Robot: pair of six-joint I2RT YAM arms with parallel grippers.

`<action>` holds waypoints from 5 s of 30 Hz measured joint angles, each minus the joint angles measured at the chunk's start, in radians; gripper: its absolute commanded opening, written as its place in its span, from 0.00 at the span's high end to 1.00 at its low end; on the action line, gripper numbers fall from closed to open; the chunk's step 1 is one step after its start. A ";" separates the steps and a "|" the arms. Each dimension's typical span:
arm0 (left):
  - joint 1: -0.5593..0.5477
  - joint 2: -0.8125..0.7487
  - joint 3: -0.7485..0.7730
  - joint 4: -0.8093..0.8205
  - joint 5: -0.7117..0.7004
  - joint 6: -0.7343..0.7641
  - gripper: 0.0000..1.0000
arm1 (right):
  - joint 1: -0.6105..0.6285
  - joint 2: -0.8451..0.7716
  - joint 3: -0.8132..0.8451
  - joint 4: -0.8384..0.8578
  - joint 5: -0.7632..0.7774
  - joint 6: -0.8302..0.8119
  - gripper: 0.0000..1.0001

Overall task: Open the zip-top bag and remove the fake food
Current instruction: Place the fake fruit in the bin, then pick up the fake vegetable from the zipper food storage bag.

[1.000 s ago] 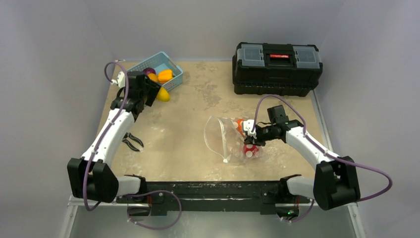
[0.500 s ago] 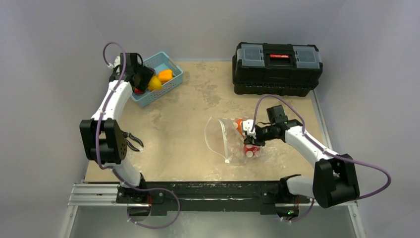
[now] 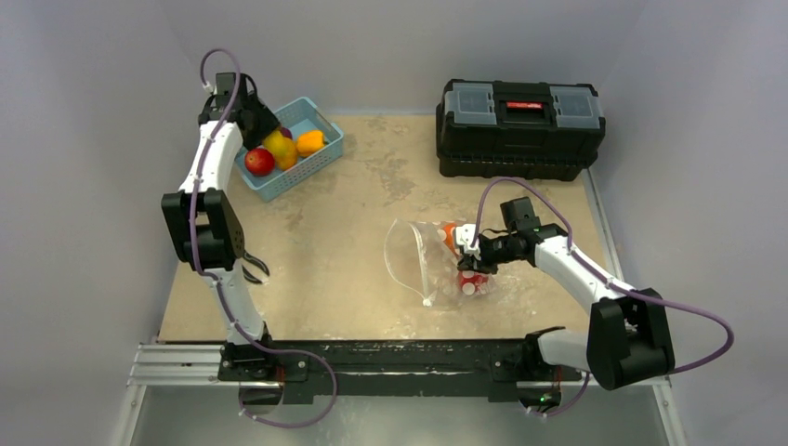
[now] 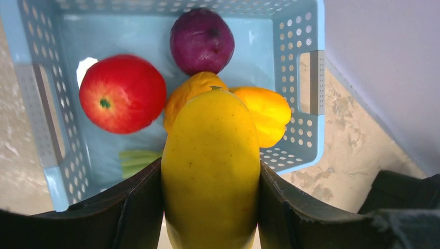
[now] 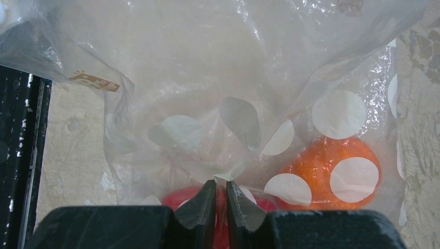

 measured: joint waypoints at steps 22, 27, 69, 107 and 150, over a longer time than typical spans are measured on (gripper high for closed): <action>-0.028 0.108 0.054 0.401 0.088 0.661 0.83 | 0.000 0.012 0.003 -0.003 -0.003 -0.001 0.88; -0.037 0.159 0.056 0.500 0.125 0.726 0.69 | 0.000 0.016 0.006 -0.006 -0.004 -0.001 0.88; -0.063 -0.648 -0.721 0.701 0.446 0.286 0.00 | -0.013 0.014 0.016 -0.018 -0.003 -0.001 0.73; -0.975 -1.267 -1.399 0.504 0.154 0.124 0.00 | -0.154 -0.111 0.016 -0.073 -0.142 -0.070 0.32; -1.073 -0.527 -1.483 1.550 0.169 0.939 0.39 | -0.151 -0.055 0.016 0.127 -0.113 0.270 0.65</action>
